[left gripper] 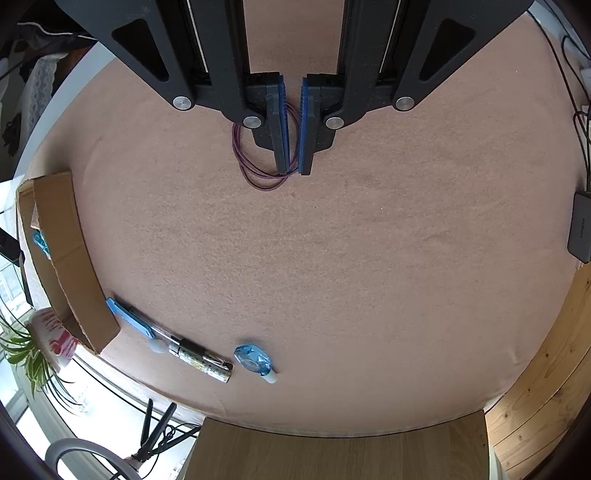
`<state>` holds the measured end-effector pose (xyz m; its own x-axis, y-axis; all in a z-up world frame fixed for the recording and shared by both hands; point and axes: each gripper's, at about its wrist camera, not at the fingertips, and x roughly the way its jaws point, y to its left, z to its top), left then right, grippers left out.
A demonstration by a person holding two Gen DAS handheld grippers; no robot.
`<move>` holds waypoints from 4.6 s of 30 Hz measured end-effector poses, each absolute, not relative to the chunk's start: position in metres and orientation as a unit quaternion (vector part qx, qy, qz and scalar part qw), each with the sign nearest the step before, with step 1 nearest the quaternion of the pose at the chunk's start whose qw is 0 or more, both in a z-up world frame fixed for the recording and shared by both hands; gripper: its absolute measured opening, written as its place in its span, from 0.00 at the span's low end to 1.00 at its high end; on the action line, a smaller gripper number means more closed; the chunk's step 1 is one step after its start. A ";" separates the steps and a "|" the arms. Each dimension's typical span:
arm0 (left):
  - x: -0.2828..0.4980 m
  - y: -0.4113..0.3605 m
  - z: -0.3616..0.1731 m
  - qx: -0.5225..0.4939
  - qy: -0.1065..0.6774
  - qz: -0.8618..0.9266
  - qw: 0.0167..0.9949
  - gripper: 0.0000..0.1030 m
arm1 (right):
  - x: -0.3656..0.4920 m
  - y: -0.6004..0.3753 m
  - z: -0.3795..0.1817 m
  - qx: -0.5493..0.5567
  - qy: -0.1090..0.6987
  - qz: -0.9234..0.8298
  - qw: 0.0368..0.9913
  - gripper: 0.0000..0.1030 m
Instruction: Organize objects
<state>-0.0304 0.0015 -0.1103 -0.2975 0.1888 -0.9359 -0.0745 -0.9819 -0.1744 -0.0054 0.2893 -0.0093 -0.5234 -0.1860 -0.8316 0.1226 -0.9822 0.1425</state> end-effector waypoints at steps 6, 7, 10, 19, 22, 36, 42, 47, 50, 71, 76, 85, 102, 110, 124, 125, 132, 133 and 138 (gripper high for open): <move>-0.034 0.014 -0.116 -0.580 -0.023 0.809 0.089 0.31 | -0.003 0.290 -0.007 0.480 -0.033 -0.871 0.095 0.46; -0.034 0.017 -0.117 -0.578 -0.015 0.811 0.092 0.24 | -0.003 0.290 -0.007 0.479 -0.033 -0.872 0.096 0.46; -0.036 0.019 -0.117 -0.586 -0.041 0.803 0.102 0.03 | -0.002 0.291 -0.004 0.477 -0.031 -0.873 0.096 0.46; -0.042 0.032 -0.080 -0.562 -0.118 0.806 0.144 0.03 | 0.001 0.315 0.012 0.458 -0.034 -0.885 0.070 0.46; -0.050 0.048 -0.057 -0.539 -0.111 0.819 0.160 0.03 | 0.002 0.328 0.014 0.456 -0.041 -0.887 0.055 0.46; -0.103 0.183 0.008 -0.478 -0.080 0.825 0.291 0.03 | 0.017 0.398 0.004 0.472 -0.073 -0.878 -0.021 0.46; -0.116 0.253 0.009 -0.479 -0.045 0.811 0.333 0.03 | 0.024 0.413 -0.004 0.478 -0.078 -0.874 -0.031 0.46; -0.121 0.292 0.002 -0.484 -0.007 0.805 0.342 0.04 | 0.027 0.426 -0.008 0.479 -0.094 -0.872 -0.034 0.46; -0.121 0.300 -0.008 -0.502 0.005 0.797 0.337 0.13 | 0.029 0.432 -0.007 0.476 -0.105 -0.873 -0.024 0.51; -0.077 0.147 -0.055 -0.550 -0.050 0.812 0.188 0.15 | -0.006 0.384 -0.007 0.488 -0.081 -0.868 0.035 0.57; -0.068 0.111 -0.065 -0.556 -0.073 0.812 0.160 0.15 | -0.023 0.358 -0.007 0.493 -0.074 -0.865 0.062 0.57; -0.068 0.057 -0.075 -0.562 -0.100 0.813 0.117 0.18 | -0.059 0.308 -0.009 0.497 -0.046 -0.862 0.089 0.57; -0.142 0.031 -0.086 -0.565 -0.095 0.814 0.096 0.39 | -0.131 0.267 -0.055 0.546 -0.044 -0.833 0.076 0.44; -0.214 0.049 -0.080 -0.543 -0.077 0.829 0.113 0.39 | -0.169 0.277 -0.075 0.569 -0.082 -0.818 0.039 0.44; -0.291 0.134 -0.107 -0.576 -0.009 0.794 0.193 0.37 | -0.190 0.265 -0.094 0.594 -0.047 -0.802 0.045 0.35; -0.292 0.139 -0.109 -0.577 0.000 0.792 0.197 0.37 | -0.191 0.263 -0.095 0.596 -0.040 -0.800 0.049 0.36; -0.284 0.163 -0.124 -0.586 0.050 0.777 0.223 0.21 | -0.191 0.258 -0.103 0.612 -0.005 -0.790 0.041 0.35; -0.281 0.163 -0.124 -0.586 0.051 0.777 0.224 0.21 | -0.190 0.258 -0.102 0.615 -0.010 -0.787 0.043 0.35; -0.260 0.159 -0.126 -0.583 0.065 0.774 0.239 0.19 | -0.177 0.254 -0.101 0.621 -0.018 -0.782 0.052 0.35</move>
